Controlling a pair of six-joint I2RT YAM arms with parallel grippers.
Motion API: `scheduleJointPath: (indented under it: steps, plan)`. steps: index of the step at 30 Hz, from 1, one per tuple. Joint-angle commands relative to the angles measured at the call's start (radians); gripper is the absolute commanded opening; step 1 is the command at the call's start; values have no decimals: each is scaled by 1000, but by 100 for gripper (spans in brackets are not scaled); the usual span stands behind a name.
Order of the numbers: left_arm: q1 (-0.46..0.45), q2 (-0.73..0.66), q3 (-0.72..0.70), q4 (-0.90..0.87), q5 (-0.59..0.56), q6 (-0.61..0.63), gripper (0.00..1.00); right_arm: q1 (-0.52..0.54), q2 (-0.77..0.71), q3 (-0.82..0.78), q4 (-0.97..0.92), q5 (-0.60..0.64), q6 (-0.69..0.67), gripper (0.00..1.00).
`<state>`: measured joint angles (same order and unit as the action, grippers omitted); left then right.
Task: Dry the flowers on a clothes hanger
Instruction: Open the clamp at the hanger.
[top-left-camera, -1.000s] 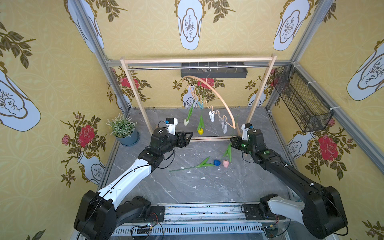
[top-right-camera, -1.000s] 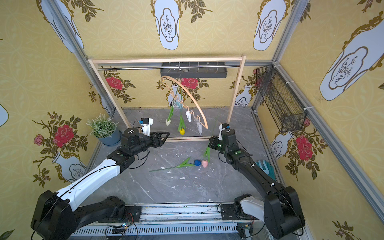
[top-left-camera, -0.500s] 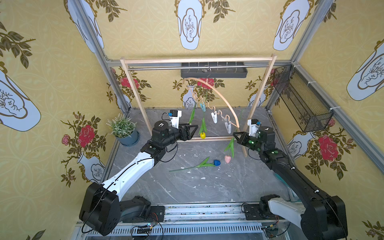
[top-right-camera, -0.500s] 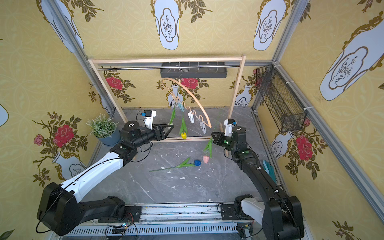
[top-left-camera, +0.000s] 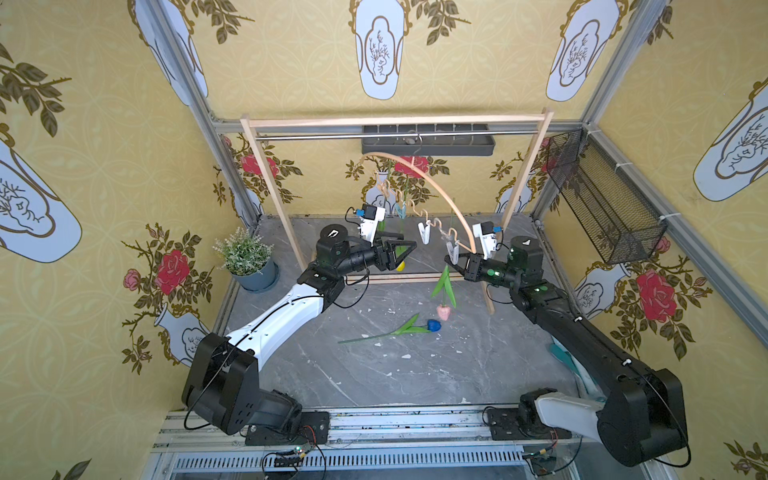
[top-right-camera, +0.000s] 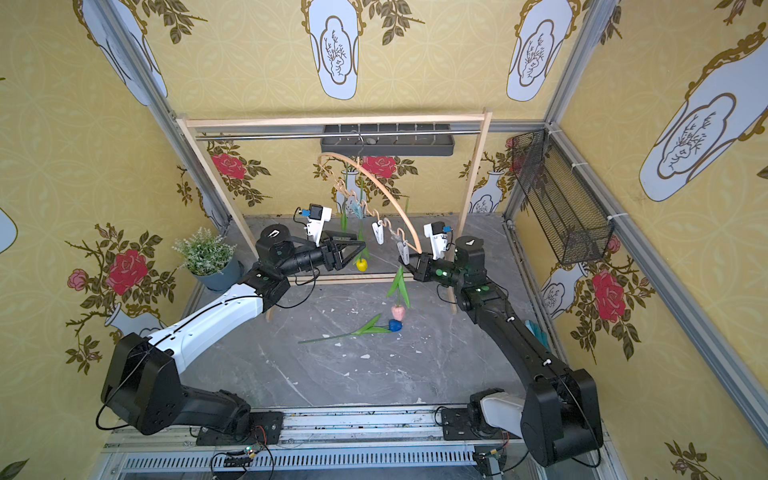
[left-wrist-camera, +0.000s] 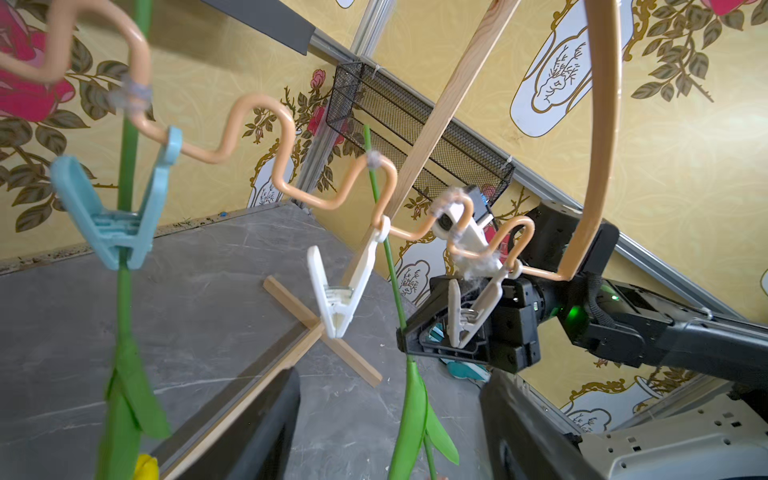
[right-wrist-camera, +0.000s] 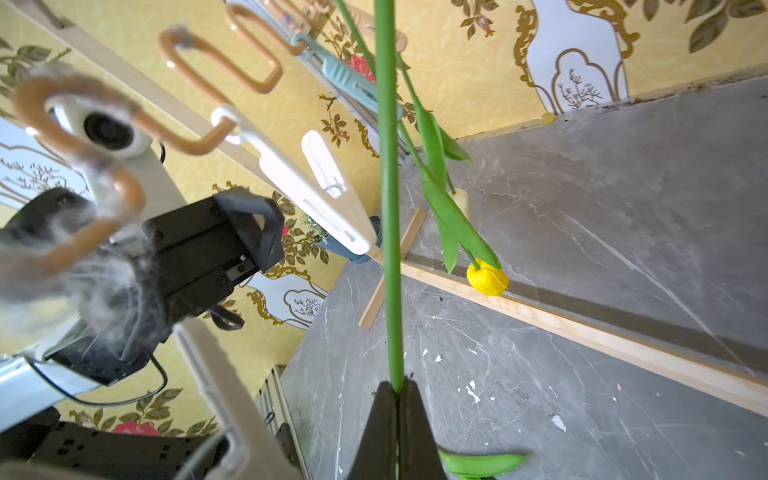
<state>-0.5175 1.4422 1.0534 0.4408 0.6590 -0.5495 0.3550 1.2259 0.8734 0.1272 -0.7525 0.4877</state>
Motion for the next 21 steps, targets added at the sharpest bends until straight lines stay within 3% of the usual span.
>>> scheduleJointPath:
  steps: [1,21]
  plan:
    - [-4,16,19,21,0,63,74,27,10,19,-35,5,-71,0]
    - [-39,144,166,-60,-12,159,71,65,40,59,-86,26,-115,0]
